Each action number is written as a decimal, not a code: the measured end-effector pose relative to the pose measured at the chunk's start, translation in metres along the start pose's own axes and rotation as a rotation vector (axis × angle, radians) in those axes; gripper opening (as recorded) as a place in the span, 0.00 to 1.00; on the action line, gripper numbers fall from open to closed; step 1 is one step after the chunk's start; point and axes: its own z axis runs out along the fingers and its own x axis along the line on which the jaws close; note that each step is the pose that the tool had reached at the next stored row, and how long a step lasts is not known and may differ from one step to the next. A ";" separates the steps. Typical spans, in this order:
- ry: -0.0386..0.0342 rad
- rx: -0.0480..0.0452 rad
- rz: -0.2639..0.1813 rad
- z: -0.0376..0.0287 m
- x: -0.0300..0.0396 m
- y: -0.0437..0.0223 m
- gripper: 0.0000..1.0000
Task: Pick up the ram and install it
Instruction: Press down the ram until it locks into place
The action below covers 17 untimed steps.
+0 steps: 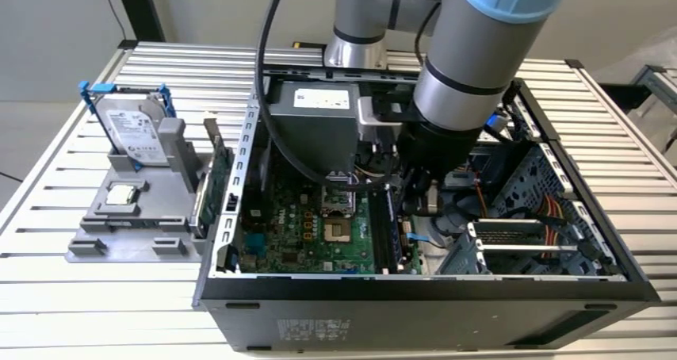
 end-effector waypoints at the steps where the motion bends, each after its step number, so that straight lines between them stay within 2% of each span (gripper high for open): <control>1: 0.0000 -0.0001 0.000 -0.0031 0.0000 0.0001 0.00; 10: 0.0000 -0.0005 0.000 -0.0337 0.0000 0.0012 0.00; 14: 0.0000 -0.0007 0.000 -0.0419 0.0000 0.0015 0.00; 17: -0.0002 -0.0010 0.000 -0.0429 0.0000 0.0015 0.00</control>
